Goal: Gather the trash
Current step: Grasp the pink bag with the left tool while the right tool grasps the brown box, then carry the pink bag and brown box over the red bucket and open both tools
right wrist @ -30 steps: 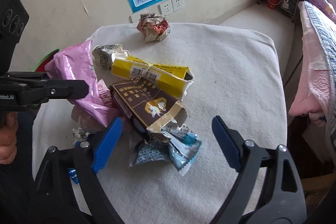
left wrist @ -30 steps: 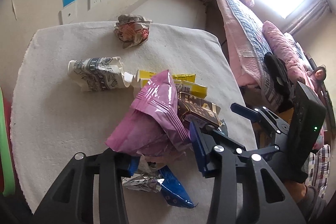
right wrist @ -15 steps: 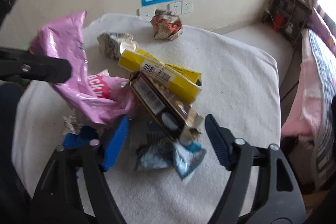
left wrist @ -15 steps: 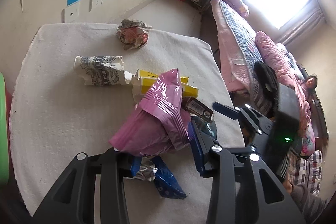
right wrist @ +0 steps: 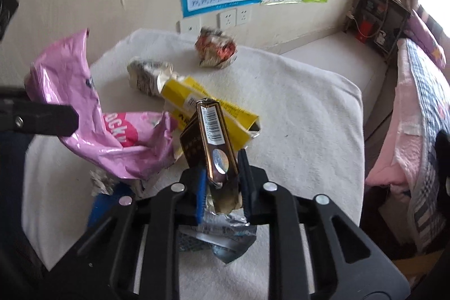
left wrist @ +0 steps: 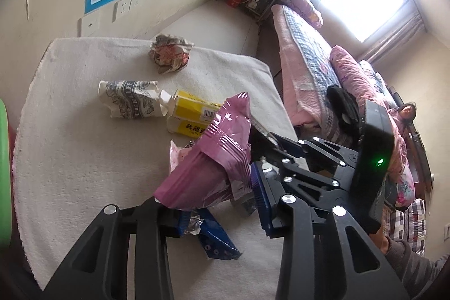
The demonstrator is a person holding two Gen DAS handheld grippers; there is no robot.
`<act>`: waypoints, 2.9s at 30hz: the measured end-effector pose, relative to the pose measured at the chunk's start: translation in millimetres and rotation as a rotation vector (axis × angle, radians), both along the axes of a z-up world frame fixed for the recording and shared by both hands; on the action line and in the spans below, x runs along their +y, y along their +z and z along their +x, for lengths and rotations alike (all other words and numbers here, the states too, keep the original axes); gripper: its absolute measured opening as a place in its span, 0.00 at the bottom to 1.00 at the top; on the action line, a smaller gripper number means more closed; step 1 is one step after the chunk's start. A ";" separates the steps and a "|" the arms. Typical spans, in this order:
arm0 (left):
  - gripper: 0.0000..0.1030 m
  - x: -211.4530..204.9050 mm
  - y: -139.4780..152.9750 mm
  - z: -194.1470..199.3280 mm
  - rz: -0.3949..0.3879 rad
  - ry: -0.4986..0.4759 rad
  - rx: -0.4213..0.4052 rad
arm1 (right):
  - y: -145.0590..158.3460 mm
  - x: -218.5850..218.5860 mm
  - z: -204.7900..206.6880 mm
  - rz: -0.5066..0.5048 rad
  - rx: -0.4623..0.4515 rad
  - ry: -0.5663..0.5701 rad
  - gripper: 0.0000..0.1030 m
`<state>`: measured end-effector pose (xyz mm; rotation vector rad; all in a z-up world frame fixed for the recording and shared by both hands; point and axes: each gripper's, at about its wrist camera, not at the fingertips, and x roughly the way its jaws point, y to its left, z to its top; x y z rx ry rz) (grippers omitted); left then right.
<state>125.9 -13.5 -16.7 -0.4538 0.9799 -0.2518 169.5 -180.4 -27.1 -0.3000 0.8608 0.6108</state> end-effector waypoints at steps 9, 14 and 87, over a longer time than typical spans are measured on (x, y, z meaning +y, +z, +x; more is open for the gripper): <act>0.30 9.4 28.4 -16.0 0.002 0.023 -0.076 | 41.4 -31.3 -11.9 0.201 0.018 -0.094 0.19; 0.30 16.9 37.9 -26.6 0.014 0.040 -0.094 | 56.3 -34.5 -21.4 0.245 0.026 -0.108 0.19; 0.26 316.8 9.6 -179.5 0.115 0.592 -0.013 | 28.5 358.8 -91.9 0.140 0.130 0.357 0.20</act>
